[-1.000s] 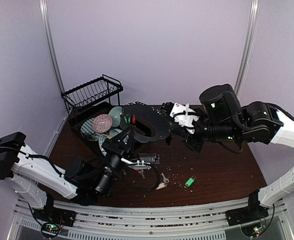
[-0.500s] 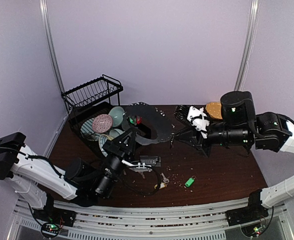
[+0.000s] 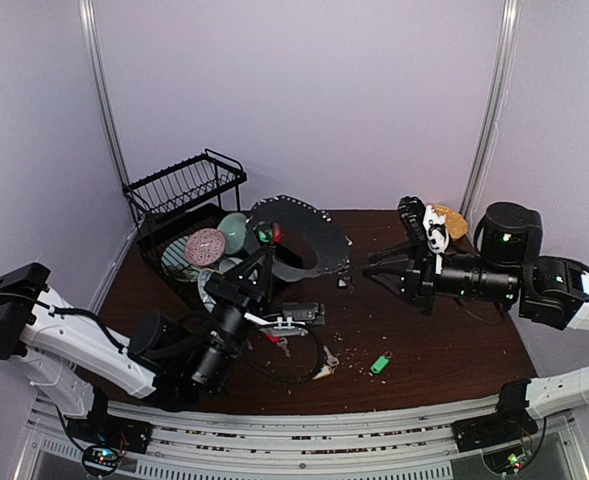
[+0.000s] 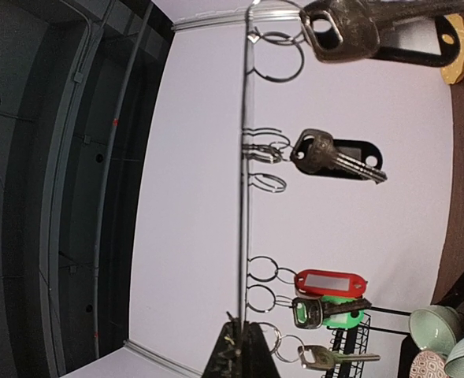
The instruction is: Put the keys on the keyring
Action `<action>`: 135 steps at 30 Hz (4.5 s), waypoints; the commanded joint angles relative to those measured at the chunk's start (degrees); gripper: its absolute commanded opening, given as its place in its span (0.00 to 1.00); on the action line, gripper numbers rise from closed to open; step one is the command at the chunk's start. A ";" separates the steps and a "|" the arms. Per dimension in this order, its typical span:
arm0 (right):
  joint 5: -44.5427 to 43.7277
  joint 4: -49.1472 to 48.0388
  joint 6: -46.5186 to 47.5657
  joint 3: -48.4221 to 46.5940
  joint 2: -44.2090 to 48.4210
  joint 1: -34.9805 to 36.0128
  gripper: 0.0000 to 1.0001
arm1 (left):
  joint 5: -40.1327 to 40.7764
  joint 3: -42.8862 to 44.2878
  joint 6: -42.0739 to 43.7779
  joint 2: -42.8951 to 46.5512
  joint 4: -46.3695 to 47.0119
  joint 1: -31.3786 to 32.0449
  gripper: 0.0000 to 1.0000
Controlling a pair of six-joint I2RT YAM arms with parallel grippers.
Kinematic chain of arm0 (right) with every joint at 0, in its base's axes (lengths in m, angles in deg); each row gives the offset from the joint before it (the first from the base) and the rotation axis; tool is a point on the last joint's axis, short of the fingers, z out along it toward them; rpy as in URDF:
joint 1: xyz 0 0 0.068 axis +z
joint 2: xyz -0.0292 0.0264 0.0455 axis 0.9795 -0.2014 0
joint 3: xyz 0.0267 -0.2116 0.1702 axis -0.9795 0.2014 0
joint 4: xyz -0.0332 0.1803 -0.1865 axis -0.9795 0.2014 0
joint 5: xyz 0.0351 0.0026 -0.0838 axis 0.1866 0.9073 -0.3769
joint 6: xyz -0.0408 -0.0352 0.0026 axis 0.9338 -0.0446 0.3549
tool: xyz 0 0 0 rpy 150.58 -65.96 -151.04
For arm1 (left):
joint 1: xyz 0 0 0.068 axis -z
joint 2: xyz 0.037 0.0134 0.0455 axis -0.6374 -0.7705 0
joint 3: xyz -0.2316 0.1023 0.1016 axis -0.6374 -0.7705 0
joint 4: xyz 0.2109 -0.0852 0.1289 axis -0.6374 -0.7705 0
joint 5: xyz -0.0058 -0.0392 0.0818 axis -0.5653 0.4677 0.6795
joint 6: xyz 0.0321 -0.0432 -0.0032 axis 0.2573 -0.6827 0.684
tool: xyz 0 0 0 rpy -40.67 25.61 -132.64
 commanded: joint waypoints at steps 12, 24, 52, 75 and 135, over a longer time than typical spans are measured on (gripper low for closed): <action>-8.66 -26.57 -6.23 12.86 4.16 6.64 0.24 | -0.04 3.45 4.68 0.40 3.11 0.08 0.00; -10.03 -31.48 -7.47 14.05 1.64 8.15 0.14 | 0.24 3.22 4.46 1.06 2.96 0.00 0.00; -13.00 -30.93 -6.11 11.95 -1.03 8.17 0.20 | 0.15 2.95 3.84 1.11 2.40 -0.01 0.00; -17.56 -0.68 1.99 -1.86 -5.56 8.14 0.00 | -2.71 0.01 14.28 0.67 10.74 -0.01 0.00; -2.40 32.35 14.67 -26.44 -24.07 -0.58 0.16 | -8.35 -2.58 25.60 -4.74 19.14 -0.01 0.00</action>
